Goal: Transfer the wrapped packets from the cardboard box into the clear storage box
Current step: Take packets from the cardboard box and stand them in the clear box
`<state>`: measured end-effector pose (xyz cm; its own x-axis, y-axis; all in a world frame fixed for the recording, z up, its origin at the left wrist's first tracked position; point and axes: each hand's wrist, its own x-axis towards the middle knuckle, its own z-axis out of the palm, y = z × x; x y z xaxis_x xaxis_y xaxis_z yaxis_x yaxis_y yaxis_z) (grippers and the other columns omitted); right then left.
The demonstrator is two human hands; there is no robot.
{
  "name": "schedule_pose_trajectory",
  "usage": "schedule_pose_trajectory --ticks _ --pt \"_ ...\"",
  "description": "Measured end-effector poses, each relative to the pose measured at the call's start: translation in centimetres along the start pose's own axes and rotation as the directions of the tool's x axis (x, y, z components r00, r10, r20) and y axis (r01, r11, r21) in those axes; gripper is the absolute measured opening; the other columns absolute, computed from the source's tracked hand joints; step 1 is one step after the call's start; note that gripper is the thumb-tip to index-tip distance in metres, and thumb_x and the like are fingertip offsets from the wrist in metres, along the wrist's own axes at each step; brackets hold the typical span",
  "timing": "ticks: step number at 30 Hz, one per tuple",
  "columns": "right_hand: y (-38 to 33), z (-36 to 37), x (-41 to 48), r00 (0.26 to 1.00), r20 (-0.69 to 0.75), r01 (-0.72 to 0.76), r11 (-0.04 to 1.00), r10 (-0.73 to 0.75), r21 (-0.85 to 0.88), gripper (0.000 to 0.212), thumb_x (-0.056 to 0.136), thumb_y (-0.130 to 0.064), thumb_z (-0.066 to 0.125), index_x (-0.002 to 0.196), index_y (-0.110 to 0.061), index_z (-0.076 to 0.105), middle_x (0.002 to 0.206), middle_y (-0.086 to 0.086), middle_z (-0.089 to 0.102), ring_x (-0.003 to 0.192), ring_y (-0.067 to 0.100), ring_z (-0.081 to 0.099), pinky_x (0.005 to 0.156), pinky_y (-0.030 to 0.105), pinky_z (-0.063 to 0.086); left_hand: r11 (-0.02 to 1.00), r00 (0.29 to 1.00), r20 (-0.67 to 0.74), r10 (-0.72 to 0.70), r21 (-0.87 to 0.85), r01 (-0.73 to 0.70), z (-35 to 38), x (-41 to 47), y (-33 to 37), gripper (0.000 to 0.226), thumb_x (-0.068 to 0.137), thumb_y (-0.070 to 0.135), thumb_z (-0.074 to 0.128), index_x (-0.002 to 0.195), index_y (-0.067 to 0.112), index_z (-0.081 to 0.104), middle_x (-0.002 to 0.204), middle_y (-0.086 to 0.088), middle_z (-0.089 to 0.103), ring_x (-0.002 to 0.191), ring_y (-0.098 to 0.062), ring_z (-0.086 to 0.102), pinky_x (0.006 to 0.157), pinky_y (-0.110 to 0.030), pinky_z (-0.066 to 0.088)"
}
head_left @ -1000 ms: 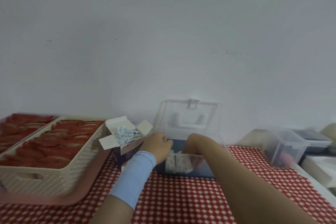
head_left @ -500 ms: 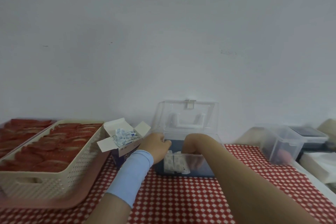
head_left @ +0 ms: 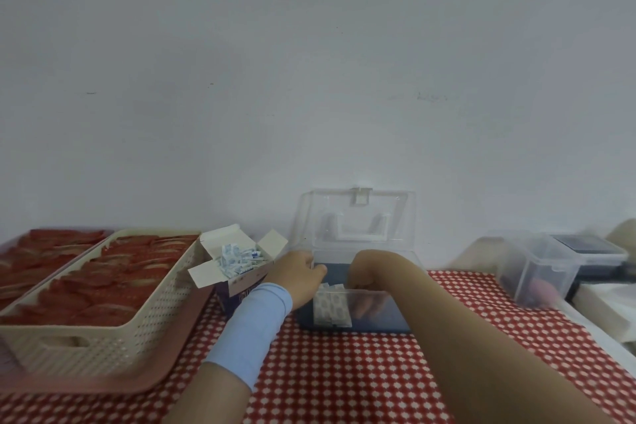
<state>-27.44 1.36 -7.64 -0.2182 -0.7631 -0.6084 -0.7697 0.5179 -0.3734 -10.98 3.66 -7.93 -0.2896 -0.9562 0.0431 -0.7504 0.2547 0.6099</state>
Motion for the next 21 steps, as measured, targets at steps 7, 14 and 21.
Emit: schedule_pose_trajectory --ticks 7,14,21 --pt "0.1 0.0 -0.8 0.995 -0.024 0.095 0.993 -0.097 -0.068 0.036 0.09 -0.003 0.067 0.125 0.004 0.062 0.091 0.011 0.069 0.086 0.023 0.071 0.082 0.031 0.06 0.999 0.999 0.039 0.037 -0.021 -0.036 -0.6 -0.5 -0.3 0.027 0.095 0.03 0.048 0.072 0.018 0.04 0.075 -0.004 0.048 0.072 -0.024 0.054 0.066 -0.032 0.037" --pt "-2.5 -2.3 -4.2 0.884 -0.379 0.295 0.955 -0.276 -0.007 0.02 0.096 -0.012 0.055 0.099 0.001 0.069 0.094 0.014 0.076 0.075 0.029 0.075 0.072 0.04 0.063 0.984 0.964 -0.25 0.094 -0.124 -0.128 -8.0 -1.3 -3.1 0.016 0.096 0.023 0.06 0.107 0.027 0.071 0.089 0.011 0.072 0.073 0.002 0.066 0.067 -0.009 0.047" --pt "-9.9 1.6 -5.3 0.532 -0.361 0.686 0.64 -0.766 -0.346 0.029 0.097 -0.018 0.06 0.124 -0.023 0.069 0.121 -0.005 0.069 0.101 0.01 0.061 0.098 0.03 0.05 0.991 0.969 -0.227 -0.101 0.058 0.117 -9.6 -0.4 -10.5 0.056 0.084 0.039 0.074 0.132 0.018 0.056 0.124 -0.001 0.061 0.103 -0.016 0.06 0.088 -0.028 0.046"
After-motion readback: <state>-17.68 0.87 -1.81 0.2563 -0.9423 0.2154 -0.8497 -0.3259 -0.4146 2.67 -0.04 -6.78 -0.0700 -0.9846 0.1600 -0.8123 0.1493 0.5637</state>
